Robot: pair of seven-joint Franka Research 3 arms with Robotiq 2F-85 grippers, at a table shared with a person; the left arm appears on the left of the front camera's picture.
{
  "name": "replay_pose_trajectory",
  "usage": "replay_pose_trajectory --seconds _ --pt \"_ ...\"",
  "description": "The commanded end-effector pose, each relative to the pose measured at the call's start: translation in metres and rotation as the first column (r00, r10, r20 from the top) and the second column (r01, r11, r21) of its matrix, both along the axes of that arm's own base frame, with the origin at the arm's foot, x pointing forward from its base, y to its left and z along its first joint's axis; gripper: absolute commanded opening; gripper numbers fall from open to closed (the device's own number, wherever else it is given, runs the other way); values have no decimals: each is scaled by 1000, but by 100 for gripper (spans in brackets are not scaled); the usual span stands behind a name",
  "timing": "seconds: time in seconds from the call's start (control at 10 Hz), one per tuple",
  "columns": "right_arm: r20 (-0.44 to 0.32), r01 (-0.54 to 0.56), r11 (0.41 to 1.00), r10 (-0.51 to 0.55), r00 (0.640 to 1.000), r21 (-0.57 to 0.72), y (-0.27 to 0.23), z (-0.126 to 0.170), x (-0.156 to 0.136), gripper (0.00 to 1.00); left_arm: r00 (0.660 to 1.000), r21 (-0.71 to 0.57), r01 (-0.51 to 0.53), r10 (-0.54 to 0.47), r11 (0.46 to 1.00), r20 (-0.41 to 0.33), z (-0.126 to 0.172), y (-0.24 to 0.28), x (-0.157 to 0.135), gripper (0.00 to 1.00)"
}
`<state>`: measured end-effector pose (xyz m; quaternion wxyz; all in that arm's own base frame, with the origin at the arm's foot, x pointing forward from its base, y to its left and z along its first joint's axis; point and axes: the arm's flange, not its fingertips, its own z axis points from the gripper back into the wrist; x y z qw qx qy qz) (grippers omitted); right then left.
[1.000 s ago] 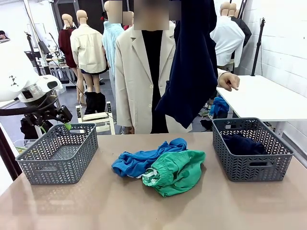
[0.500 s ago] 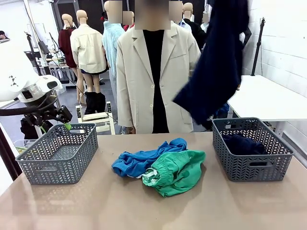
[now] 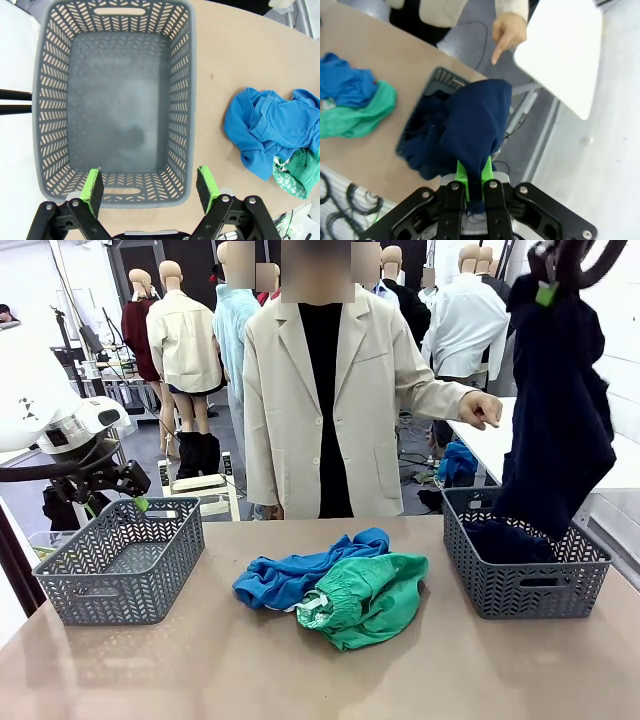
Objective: Sort the tops and bottoms.
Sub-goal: Sort the clothes according to human instructions.
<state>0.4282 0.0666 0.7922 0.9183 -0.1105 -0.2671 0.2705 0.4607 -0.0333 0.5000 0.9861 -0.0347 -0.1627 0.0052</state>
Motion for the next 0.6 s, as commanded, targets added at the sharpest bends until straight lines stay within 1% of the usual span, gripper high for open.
replay_pose_trajectory --seconds 0.0,0.2,0.3,0.4,0.5 --pt "25 32 999 -33 999 14 -17 -40 3 0 1000 -4 -20 20 1000 -7 1 -1 -3 96" --pt "13 29 999 -29 999 24 -31 -74 18 0 1000 -4 -20 20 1000 -7 1 -1 -3 96" --pt "24 90 995 -90 996 34 -37 -96 38 0 1000 -4 -20 20 1000 -7 1 -1 -3 96" --pt "20 127 988 -129 991 89 -42 -114 61 0 1000 -4 -20 20 1000 -7 1 -1 -3 96" --pt "-30 134 982 -131 991 132 -44 -134 85 0 1000 -4 -20 20 1000 -7 1 -1 -3 96"
